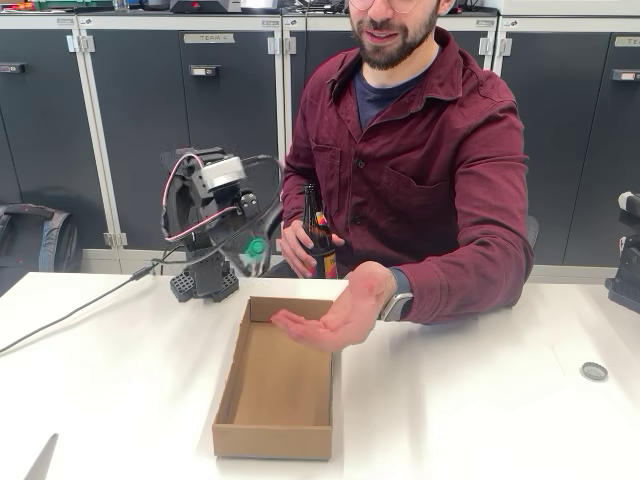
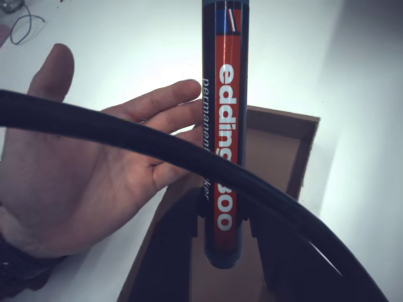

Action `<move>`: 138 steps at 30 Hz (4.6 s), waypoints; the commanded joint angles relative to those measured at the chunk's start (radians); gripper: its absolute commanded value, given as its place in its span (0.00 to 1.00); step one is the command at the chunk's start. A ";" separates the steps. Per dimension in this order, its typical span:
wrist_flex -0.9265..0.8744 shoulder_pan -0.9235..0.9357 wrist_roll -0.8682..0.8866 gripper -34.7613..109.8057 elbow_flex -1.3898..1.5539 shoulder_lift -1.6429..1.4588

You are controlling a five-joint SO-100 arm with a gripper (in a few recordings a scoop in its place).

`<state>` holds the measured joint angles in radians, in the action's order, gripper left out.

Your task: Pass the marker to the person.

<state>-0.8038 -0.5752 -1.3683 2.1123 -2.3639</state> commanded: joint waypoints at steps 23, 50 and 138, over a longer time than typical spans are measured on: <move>-0.293 -0.236 0.391 0.21 -0.589 0.414; -0.233 -0.141 0.453 0.21 -0.534 0.408; -0.267 -0.020 0.367 0.37 -0.497 0.353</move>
<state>-1.0784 -0.5952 -0.9879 1.6751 -2.0018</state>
